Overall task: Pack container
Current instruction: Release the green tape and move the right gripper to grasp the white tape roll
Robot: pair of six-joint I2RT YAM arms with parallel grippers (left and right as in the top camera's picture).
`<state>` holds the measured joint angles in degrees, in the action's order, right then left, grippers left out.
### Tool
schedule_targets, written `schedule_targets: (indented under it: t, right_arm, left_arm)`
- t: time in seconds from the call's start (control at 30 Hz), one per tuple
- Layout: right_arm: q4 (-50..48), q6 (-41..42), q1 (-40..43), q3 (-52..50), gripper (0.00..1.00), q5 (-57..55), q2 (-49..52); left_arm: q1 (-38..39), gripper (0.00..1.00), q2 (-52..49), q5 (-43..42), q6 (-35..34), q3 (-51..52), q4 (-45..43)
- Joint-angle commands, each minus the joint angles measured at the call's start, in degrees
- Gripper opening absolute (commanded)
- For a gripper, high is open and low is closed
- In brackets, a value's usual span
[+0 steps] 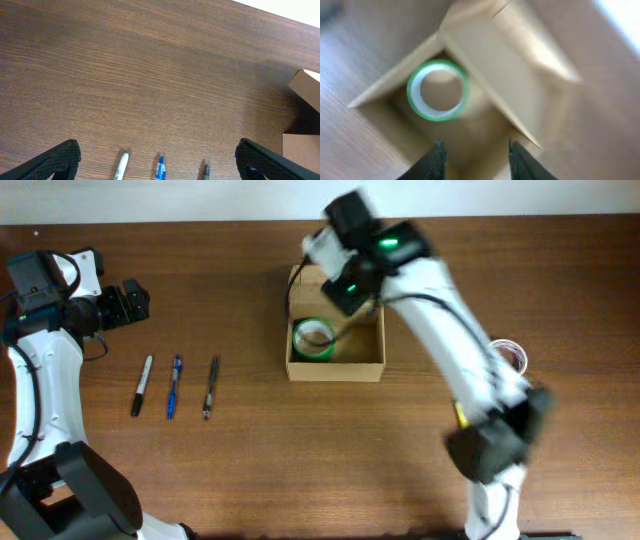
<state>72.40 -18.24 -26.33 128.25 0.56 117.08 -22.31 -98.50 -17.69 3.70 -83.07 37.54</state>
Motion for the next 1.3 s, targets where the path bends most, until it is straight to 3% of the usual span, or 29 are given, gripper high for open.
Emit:
schedule_targets:
  t: [0.0,0.17,0.3,0.43,0.63,1.07,1.27]
  right_arm:
    - [0.11,6.12,6.82,2.45,0.48,-4.28,-12.41]
    - [1.51,16.74,23.87,2.40,0.49,-4.22,-17.62]
    - [6.27,21.81,36.13,0.07,0.50,-2.23,-14.91]
    - [8.94,22.82,43.12,-5.35,0.52,2.03,-9.77]
    - [5.75,24.74,48.00,-18.64,0.50,2.23,-3.54]
    - [-15.45,28.52,49.99,-44.89,0.51,2.67,-2.14]
    - [-21.29,28.65,49.99,-49.99,0.51,2.21,-2.14]
  left_arm:
    - [-0.26,0.99,-0.55,-0.96,1.11,-0.81,0.07]
    - [-0.26,0.99,-0.55,-0.96,1.11,-0.81,0.07]
    - [-0.26,0.99,-0.55,-0.96,1.11,-0.81,0.04]
    - [-0.26,0.99,-0.55,-0.96,1.11,-0.81,0.07]
    - [-0.26,0.99,-0.55,-0.96,1.11,-0.81,0.07]
    - [-0.26,0.99,-0.55,-0.96,1.11,-0.81,0.07]
    - [-0.26,0.99,-0.55,-0.96,1.11,-0.81,0.07]
